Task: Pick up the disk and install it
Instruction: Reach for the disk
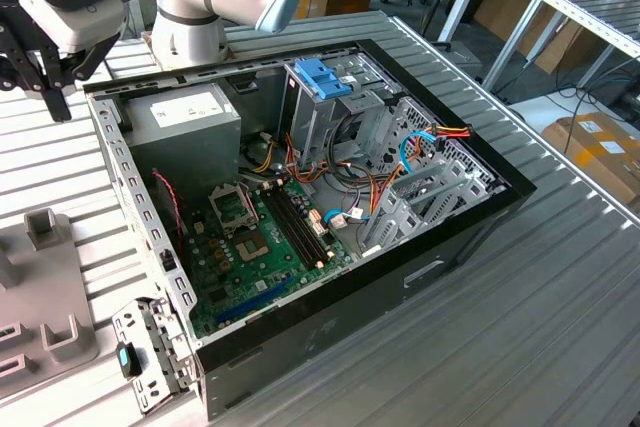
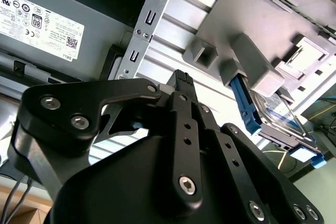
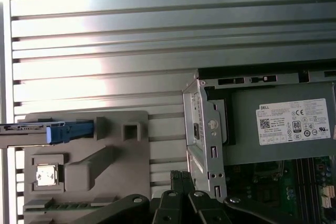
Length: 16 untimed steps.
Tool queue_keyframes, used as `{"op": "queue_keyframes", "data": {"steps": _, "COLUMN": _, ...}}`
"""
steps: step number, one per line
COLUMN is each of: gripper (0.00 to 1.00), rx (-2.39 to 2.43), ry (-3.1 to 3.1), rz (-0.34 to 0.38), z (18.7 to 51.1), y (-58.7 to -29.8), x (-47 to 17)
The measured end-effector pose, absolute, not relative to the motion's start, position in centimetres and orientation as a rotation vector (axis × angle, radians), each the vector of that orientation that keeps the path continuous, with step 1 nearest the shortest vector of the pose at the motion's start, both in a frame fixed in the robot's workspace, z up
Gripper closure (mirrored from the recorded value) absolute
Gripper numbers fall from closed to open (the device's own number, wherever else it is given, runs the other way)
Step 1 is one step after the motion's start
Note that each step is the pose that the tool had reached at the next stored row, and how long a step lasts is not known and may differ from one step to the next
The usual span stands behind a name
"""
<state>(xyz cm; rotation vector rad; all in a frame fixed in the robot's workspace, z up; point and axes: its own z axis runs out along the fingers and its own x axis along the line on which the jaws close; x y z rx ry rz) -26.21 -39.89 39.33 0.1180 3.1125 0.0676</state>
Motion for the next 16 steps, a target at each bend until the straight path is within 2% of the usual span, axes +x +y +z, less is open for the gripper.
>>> {"op": "queue_keyframes", "data": {"steps": 16, "gripper": 0.89, "rx": 0.118, "ry": 3.112, "rz": 0.068, "z": 39.33, "y": -39.89, "x": -26.81}}
